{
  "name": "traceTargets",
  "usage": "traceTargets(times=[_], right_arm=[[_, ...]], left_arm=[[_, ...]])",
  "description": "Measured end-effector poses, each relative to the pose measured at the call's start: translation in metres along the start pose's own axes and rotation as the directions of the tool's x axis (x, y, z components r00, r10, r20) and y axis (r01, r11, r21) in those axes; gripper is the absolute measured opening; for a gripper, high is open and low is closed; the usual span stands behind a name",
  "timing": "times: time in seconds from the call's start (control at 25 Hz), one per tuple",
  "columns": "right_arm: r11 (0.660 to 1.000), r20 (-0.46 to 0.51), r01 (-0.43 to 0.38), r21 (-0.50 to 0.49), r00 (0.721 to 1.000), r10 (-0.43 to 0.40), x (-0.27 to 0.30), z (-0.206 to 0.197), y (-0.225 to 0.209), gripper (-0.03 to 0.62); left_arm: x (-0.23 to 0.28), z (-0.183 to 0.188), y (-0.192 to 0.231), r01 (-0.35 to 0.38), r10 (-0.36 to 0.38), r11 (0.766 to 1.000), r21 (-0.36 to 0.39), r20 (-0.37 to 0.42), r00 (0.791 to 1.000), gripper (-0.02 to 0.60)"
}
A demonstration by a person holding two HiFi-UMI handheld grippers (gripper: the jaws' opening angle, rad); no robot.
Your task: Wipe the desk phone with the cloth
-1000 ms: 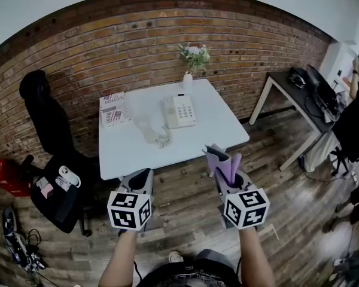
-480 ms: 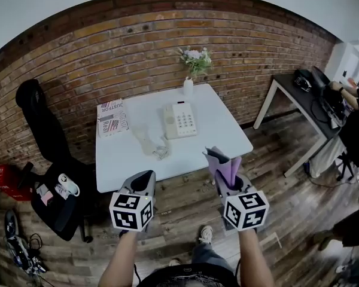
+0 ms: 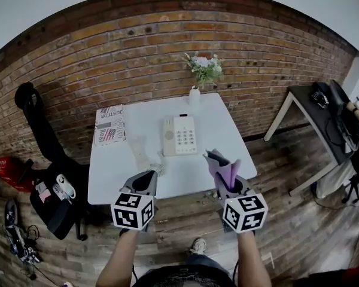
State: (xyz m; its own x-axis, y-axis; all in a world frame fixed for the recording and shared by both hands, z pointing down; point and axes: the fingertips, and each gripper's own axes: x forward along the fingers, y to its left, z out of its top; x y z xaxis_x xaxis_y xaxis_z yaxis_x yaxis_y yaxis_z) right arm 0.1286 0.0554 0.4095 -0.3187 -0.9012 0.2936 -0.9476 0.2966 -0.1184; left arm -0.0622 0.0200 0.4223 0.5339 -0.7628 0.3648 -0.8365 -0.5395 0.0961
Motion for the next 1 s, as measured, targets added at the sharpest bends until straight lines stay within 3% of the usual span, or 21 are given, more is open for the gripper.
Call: traceTargets(times=[0.48, 1.0], right_arm=[[0.988, -0.041, -0.152, -0.021, 0.988, 0.151, 0.069, 0.017, -0.070, 0.046], [0.963, -0.121, -0.252, -0.091, 0.963, 0.241, 0.138, 0.009, -0.076, 0.048]], left_arm=[[0.068, 0.016, 0.000, -0.145, 0.144, 0.989, -0.036, -0.033, 0.989, 0.005], [0.093, 0.010, 0.029, -0.217, 0.213, 0.974, -0.069, -0.051, 0.976, 0.005]])
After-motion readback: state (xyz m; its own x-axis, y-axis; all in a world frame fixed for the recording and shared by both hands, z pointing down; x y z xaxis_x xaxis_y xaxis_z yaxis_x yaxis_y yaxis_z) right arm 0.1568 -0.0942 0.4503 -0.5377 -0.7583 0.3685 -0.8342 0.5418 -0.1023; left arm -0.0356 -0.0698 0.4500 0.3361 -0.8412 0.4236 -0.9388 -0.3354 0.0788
